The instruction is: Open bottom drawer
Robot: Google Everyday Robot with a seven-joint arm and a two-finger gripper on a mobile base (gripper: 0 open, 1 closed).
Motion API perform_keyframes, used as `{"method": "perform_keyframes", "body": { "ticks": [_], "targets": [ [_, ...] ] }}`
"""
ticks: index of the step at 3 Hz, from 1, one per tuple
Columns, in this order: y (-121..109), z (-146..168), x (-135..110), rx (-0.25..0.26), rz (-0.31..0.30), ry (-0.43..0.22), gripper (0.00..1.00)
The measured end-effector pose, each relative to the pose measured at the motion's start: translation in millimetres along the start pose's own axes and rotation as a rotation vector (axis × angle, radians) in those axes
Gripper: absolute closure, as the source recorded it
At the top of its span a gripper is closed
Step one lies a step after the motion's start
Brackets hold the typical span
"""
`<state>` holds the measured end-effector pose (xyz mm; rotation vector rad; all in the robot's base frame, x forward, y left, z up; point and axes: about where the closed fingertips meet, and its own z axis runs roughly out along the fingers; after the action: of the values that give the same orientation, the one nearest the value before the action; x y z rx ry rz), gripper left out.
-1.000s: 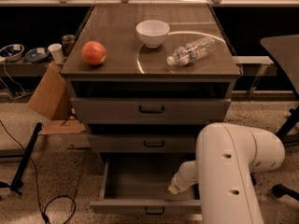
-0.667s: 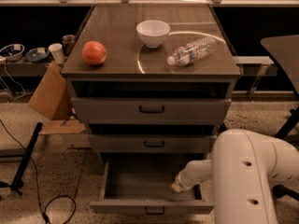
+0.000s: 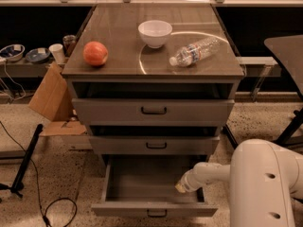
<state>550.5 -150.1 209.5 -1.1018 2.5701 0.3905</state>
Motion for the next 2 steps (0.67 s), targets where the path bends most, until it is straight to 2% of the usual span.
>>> {"method": "perform_keyframes", "body": {
  "ticks": [2],
  "targets": [
    [0.1, 0.1, 0.0, 0.000, 0.000, 0.000, 0.47]
  ]
}}
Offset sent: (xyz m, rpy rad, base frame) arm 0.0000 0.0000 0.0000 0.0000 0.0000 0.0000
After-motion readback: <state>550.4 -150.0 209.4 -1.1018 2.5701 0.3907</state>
